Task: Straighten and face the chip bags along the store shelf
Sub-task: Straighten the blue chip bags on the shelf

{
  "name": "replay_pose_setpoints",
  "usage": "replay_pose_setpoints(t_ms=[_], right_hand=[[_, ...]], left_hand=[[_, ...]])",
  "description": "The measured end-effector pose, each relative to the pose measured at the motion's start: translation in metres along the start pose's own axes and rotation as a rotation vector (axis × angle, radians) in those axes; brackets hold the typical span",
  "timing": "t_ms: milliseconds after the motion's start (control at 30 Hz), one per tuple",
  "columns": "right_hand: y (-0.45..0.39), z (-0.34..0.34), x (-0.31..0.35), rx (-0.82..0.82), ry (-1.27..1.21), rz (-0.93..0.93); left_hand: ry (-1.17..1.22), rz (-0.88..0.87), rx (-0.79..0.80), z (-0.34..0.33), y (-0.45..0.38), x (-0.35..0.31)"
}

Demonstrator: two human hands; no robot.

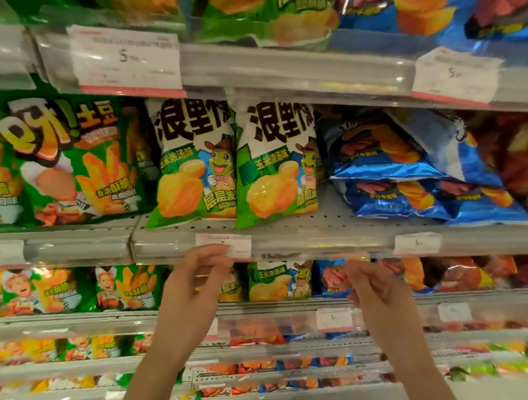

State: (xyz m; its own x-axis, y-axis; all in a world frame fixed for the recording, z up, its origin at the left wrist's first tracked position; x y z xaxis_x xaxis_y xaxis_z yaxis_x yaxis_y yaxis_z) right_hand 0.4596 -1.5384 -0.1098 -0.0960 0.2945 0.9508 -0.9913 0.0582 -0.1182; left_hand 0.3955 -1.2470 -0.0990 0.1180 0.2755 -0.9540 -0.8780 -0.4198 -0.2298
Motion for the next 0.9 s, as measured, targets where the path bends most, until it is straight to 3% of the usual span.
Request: replay_pose_setpoints(t_ms=[267,600,733,900], right_hand=[[-0.048,0.085,-0.007,0.081,0.016,0.117],[-0.094,0.148,-0.011,0.136,-0.03,0.128],[-0.102,0.166,-0.003,0.065,-0.032,0.17],[-0.117,0.186,0.034,-0.128,0.061,0.384]], left_hand=[[0.07,0.011,-0.159,-0.097,0.019,-0.039],[0.053,-0.02,-0.176,-0.17,0.014,-0.09],[0.055,-0.101,-0.123,-0.18,0.003,-0.108],[-0.037,-0.243,-0.173,-0.191,-0.025,-0.134]])
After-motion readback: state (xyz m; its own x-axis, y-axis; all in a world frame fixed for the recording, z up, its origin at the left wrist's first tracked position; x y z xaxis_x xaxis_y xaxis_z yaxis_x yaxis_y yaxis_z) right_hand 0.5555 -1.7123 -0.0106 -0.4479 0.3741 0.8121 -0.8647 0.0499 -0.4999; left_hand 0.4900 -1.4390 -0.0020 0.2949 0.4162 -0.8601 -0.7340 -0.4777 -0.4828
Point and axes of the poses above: each hand's wrist, its own y-axis away from the middle knuckle, its own z-axis out of the back of the hand, x = y × z, the point moved 6 cm from there along -y, towards the middle knuckle
